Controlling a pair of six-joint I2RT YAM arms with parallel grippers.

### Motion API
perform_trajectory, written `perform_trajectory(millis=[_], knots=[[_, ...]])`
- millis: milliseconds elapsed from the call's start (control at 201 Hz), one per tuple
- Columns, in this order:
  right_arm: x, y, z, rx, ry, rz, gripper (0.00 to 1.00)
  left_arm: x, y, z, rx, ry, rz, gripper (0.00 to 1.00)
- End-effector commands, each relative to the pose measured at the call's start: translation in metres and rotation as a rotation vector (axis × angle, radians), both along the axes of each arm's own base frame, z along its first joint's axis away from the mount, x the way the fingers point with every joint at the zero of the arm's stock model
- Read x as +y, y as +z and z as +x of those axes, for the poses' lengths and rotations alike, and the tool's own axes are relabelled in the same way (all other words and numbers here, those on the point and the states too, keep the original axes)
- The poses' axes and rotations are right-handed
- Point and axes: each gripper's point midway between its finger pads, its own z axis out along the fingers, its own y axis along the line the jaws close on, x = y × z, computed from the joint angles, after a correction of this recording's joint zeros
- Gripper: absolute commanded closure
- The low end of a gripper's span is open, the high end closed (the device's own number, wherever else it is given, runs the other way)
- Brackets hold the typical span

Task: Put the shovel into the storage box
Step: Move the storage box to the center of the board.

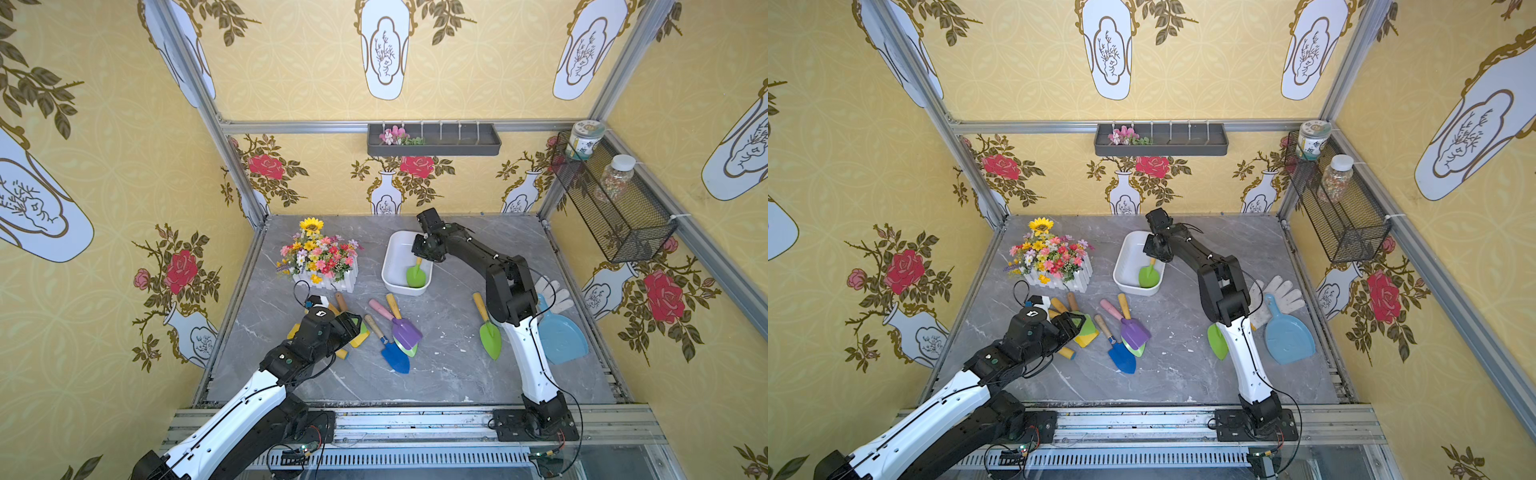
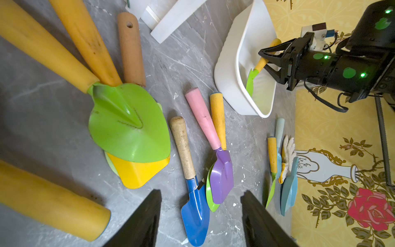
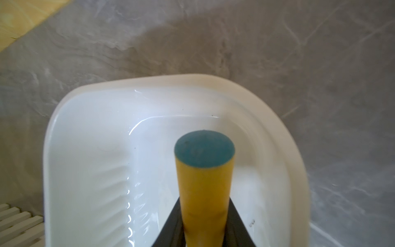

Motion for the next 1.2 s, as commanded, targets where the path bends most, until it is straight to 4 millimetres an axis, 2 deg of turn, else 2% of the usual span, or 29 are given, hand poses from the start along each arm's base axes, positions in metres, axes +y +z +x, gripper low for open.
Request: perform_trajectory(millis=[0,130,174,189,244,543,752,847,932,1191], knots=[[-0.013,0.009,-0.001,-0.009,0.041,-0.076,0.80,-0.004,0.001,0.003,-0.009,-0.007,-0.022,0.36],[-0.016,0.013,-0.003,0.010,0.086,-0.133,0.80,-0.006,-0.001,0.003,-0.004,-0.008,-0.027,0.36],[-0.018,0.007,-0.007,0.031,0.098,-0.156,0.79,-0.006,-0.001,0.003,-0.004,-0.008,-0.029,0.36],[-0.016,0.014,-0.003,0.016,0.100,-0.151,0.79,-0.006,-0.002,0.003,-0.003,-0.007,-0.029,0.36],[-0.017,0.016,-0.003,0.016,0.104,-0.161,0.79,-0.006,-0.002,0.003,-0.002,-0.006,-0.033,0.36],[-0.019,0.005,-0.008,0.060,0.115,-0.224,0.76,-0.006,-0.003,0.002,0.002,-0.007,-0.036,0.36],[-0.023,0.004,-0.008,0.064,0.070,-0.232,0.71,-0.005,-0.002,0.001,-0.001,-0.004,-0.036,0.36],[-0.024,0.005,-0.007,0.064,0.061,-0.238,0.63,-0.004,-0.001,0.000,-0.003,-0.002,-0.037,0.36],[-0.027,0.012,-0.007,0.058,0.050,-0.247,0.56,-0.003,-0.002,-0.001,-0.004,-0.001,-0.037,0.36],[-0.024,0.043,-0.014,0.005,0.060,-0.247,0.52,-0.004,0.005,0.002,-0.009,-0.014,-0.007,0.36]])
